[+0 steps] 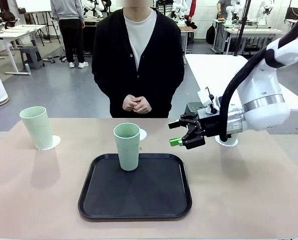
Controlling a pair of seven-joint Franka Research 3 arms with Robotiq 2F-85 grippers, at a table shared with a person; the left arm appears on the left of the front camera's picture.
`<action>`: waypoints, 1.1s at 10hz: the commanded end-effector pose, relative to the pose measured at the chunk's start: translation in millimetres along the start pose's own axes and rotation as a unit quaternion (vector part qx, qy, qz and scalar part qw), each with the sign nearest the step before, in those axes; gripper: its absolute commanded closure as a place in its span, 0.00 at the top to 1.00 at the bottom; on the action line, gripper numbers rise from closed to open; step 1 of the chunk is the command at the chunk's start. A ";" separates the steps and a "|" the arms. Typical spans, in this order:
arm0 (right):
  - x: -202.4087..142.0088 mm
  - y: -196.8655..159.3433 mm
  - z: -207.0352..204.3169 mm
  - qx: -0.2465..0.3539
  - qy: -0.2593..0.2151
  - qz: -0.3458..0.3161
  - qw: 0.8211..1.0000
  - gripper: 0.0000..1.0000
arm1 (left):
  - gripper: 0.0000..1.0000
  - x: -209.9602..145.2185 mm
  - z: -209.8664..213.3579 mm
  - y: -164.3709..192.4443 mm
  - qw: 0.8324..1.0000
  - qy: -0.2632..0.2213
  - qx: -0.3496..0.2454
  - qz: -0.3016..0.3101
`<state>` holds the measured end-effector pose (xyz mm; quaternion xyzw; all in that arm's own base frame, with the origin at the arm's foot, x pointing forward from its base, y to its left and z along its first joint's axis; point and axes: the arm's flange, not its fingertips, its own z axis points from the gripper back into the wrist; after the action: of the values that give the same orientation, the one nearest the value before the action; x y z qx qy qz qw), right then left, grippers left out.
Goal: Place coasters on the table and set cups on them.
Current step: Take one Reusable plastic cup from the Flat Tray and place it on a coaster set by the human.
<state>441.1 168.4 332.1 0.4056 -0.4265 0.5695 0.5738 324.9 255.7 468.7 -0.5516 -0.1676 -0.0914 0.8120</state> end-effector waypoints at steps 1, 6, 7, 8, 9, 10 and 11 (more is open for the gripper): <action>-9.6 5.9 -19.1 -0.005 -0.004 0.003 1.000 1.00 | 1.00 -1.4 2.7 -1.8 1.000 0.000 -0.003 -0.001; -10.5 7.9 -25.4 0.019 0.004 -0.006 1.000 1.00 | 1.00 -1.4 2.7 -1.8 1.000 0.000 -0.003 -0.001; -10.5 7.9 -25.4 0.019 0.004 -0.006 1.000 1.00 | 1.00 -1.4 2.7 -1.8 1.000 0.000 -0.003 -0.001; -10.5 7.9 -25.4 0.019 0.004 -0.006 1.000 1.00 | 1.00 -1.4 2.7 -1.8 1.000 0.000 -0.003 -0.001; -11.7 8.0 -29.0 0.020 0.009 -0.009 1.000 1.00 | 1.00 -1.4 2.7 -1.8 1.000 0.000 -0.003 -0.001; -19.0 -0.9 -41.0 0.008 -0.014 -0.009 1.000 1.00 | 1.00 -1.4 2.7 -1.8 1.000 0.000 -0.003 -0.001; -26.4 -6.6 -51.0 0.010 -0.029 -0.021 0.999 1.00 | 1.00 -1.4 2.7 -1.8 1.000 0.000 -0.003 -0.001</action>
<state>439.2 196.0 305.1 0.4233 -0.4096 0.5663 0.5765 324.9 255.8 468.8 -0.5515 -0.1676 -0.0914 0.8120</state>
